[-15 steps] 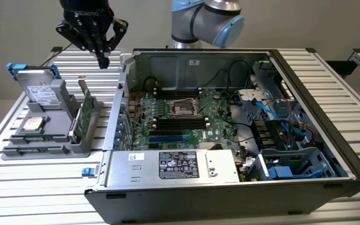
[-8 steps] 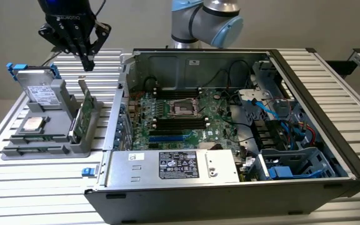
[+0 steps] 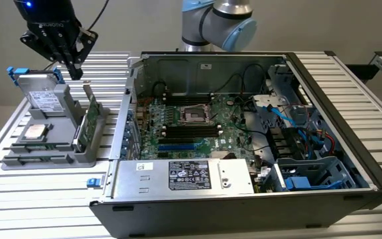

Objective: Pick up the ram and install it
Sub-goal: 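Reach for the ram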

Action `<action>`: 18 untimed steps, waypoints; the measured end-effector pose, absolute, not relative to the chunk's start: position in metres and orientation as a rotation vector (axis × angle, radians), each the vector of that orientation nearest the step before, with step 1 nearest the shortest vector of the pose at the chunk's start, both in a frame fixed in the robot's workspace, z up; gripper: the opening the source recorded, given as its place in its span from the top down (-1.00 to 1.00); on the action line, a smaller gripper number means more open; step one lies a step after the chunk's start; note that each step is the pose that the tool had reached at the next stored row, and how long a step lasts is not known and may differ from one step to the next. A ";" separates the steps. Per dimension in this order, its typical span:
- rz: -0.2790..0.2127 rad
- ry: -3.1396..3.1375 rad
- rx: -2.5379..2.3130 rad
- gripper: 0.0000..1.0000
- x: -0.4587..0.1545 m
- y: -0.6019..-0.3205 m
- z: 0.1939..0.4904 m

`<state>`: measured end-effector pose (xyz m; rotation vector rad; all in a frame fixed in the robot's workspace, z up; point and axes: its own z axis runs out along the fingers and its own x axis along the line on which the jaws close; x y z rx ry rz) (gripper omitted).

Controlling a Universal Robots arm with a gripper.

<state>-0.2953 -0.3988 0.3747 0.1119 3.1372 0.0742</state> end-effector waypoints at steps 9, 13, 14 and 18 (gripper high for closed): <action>0.074 3.140 0.112 0.80 -0.336 -0.399 0.362; 0.074 3.141 0.109 0.80 -0.352 -0.400 0.358; 0.074 3.141 0.108 0.80 -0.355 -0.402 0.357; 0.074 3.141 0.104 0.80 -0.363 -0.407 0.357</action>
